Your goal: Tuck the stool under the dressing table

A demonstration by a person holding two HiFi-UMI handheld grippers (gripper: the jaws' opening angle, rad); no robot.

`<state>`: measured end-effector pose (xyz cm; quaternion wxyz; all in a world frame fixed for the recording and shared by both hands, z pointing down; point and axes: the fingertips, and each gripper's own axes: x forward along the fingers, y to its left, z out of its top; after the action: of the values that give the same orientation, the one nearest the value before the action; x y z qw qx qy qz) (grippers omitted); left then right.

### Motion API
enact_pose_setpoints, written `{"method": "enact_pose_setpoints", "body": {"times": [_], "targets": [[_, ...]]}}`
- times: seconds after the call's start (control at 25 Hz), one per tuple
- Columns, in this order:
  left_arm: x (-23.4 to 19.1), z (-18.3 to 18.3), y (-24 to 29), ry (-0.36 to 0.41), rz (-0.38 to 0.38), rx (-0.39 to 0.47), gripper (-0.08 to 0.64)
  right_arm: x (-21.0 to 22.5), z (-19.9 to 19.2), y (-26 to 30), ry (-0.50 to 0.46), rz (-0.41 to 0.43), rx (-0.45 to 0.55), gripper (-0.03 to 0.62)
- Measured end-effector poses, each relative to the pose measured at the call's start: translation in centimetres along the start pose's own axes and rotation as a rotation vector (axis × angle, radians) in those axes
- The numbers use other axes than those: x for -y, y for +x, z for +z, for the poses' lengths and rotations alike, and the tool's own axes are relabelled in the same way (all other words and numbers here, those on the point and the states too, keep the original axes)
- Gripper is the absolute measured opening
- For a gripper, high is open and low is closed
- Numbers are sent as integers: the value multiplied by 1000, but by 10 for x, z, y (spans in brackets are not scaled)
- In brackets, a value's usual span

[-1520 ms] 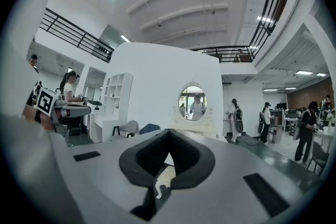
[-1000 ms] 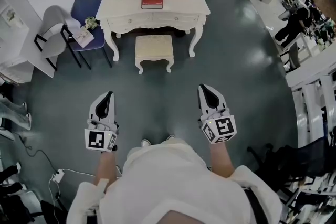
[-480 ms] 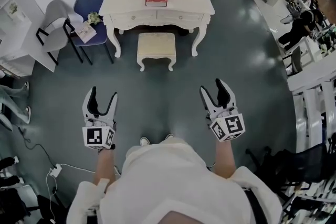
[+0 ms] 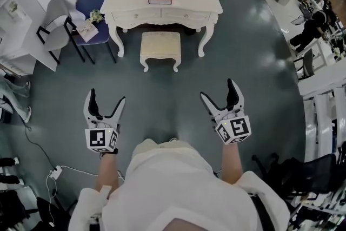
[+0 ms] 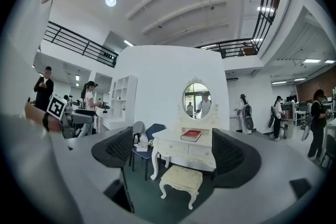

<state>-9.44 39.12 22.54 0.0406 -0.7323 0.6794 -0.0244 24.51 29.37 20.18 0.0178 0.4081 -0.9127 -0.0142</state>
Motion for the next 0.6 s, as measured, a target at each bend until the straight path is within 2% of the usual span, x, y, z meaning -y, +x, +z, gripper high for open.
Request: {"method": "enact_pose_setpoints", "body": {"times": [0.32,0.6], "targets": [[0,-24,26,-15,3,-52,488,6,-21,30,26,41,-46,451],[-24,-58,115,-54,-57,-87,488,25,-43,106,39,29,-93,449]]}}
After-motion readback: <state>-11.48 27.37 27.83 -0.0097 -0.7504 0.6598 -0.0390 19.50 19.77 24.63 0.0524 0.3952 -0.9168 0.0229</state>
